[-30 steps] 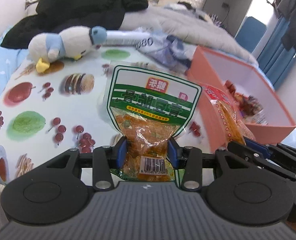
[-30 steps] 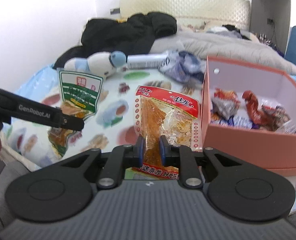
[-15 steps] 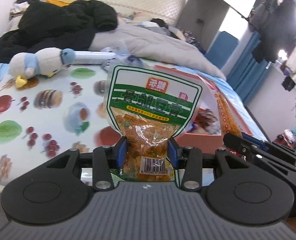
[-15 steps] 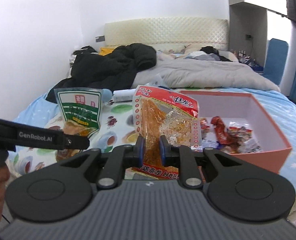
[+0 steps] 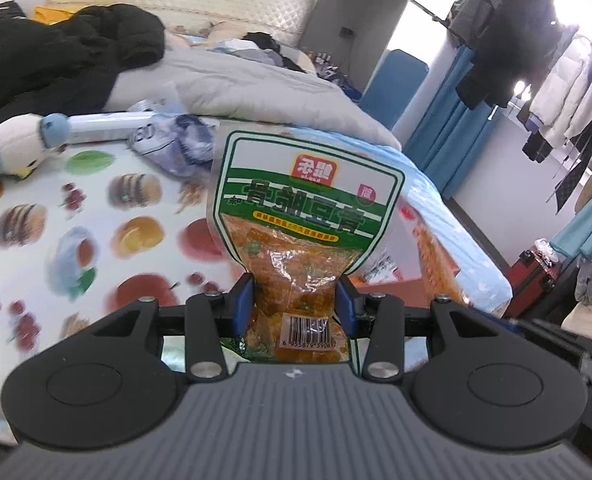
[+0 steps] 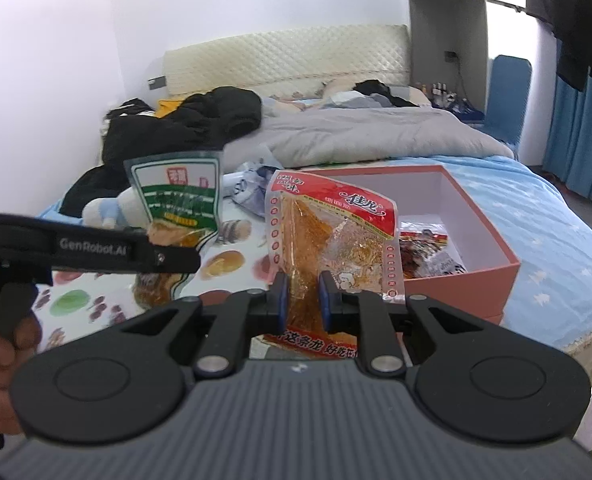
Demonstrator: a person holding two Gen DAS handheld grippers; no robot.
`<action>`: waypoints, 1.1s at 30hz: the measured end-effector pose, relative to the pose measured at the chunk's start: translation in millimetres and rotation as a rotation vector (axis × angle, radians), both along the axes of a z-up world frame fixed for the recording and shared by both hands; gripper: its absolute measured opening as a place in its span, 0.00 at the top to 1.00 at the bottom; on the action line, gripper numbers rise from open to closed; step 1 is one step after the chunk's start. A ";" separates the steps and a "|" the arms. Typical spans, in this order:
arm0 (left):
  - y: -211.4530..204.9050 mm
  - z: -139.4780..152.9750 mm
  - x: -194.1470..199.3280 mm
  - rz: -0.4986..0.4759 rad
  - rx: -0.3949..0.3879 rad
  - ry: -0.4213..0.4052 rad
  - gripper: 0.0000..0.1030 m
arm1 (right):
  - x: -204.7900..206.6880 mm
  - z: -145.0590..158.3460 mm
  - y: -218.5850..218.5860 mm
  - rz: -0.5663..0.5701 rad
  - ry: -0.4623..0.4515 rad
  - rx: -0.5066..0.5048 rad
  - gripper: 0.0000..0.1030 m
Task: Organize snacks
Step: 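Carry both packets over the pink box, lower them in and open both grippers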
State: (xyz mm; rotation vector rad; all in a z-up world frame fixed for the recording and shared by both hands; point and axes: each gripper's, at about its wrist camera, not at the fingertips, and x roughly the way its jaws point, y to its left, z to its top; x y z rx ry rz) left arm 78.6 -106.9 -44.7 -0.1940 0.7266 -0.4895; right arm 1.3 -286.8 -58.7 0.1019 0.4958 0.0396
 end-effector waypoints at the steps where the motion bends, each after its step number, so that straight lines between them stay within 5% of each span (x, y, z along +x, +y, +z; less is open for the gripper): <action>1: -6.4 0.3 7.1 -0.006 -0.006 -0.003 0.53 | 4.2 -1.2 -4.3 -0.006 0.004 0.005 0.81; 13: -90.8 -10.7 113.7 -0.117 0.023 0.011 0.53 | 79.5 -19.1 -65.2 -0.085 0.016 0.030 0.81; 25: -137.8 -72.9 230.2 -0.160 0.068 0.106 0.51 | 168.1 -62.2 -103.3 -0.087 0.095 0.060 0.81; 33: -147.5 -97.9 252.9 -0.189 0.072 0.142 0.50 | 206.0 -86.6 -111.8 -0.085 0.151 0.090 0.80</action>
